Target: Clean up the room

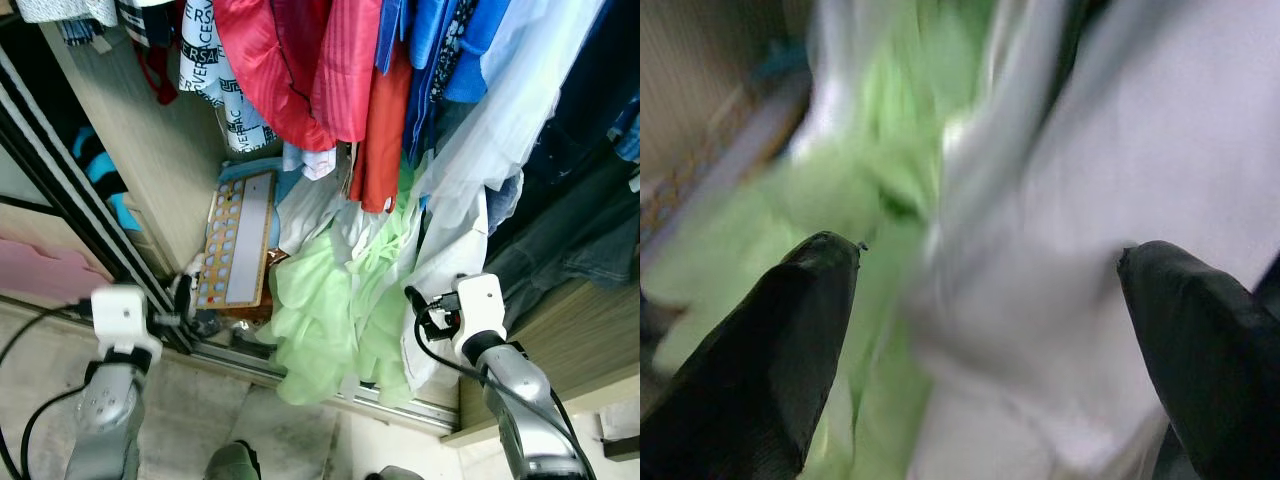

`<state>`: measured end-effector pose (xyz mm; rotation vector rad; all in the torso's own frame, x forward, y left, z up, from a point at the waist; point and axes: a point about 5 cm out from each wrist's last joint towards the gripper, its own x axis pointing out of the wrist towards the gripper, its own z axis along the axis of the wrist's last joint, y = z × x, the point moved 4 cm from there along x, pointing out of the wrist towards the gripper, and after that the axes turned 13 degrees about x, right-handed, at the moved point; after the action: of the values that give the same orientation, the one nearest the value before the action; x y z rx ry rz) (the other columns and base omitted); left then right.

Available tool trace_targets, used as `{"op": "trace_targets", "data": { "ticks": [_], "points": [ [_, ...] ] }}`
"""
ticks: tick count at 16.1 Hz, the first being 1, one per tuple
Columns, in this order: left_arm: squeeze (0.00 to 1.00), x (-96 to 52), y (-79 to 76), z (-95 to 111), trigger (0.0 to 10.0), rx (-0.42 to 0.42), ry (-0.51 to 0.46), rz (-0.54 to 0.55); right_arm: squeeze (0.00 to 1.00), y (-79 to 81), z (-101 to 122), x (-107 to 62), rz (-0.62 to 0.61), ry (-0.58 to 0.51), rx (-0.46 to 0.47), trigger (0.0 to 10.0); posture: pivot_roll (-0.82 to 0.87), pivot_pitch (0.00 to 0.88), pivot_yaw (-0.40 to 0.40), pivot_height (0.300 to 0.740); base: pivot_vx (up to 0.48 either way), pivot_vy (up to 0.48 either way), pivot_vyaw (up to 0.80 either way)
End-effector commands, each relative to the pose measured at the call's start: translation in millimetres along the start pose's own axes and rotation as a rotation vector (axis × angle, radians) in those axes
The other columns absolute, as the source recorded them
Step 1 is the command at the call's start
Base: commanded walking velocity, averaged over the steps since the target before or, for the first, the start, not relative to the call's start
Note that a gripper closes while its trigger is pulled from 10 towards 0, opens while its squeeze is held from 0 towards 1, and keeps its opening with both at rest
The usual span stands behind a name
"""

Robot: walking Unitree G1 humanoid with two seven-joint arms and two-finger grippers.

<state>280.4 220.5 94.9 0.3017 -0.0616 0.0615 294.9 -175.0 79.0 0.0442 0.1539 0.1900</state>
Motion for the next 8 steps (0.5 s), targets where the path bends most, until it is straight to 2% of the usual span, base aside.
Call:
{"op": "trace_targets", "data": {
  "ticks": [1,2,3,8],
  "points": [
    [0.00,2.9,-1.5,10.9,10.0,-0.012,-0.019,0.002,0.00,4.2,15.0,-2.2,0.001,-0.051,-0.012,10.0,0.00,0.043,-0.020,0.740,0.000,0.000,0.00],
    [0.00,6.9,-7.6,16.4,10.0,-0.029,-0.029,-0.020,0.00,6.5,20.1,-3.2,-0.014,-0.073,0.018,10.0,-0.01,0.034,-0.013,0.740,0.000,0.000,0.00],
    [0.00,10.1,-10.5,17.9,10.0,-0.046,-0.027,-0.023,0.00,8.2,21.2,-4.1,-0.010,-0.078,0.008,10.0,-0.02,0.030,-0.008,0.740,0.000,0.000,-0.43],
    [0.00,22.9,-27.5,27.0,10.0,-0.088,-0.041,-0.075,0.00,4.4,22.6,-8.6,-0.061,-0.108,0.026,10.0,-0.05,0.011,0.025,0.740,0.000,0.000,-0.80]
  ]
}}
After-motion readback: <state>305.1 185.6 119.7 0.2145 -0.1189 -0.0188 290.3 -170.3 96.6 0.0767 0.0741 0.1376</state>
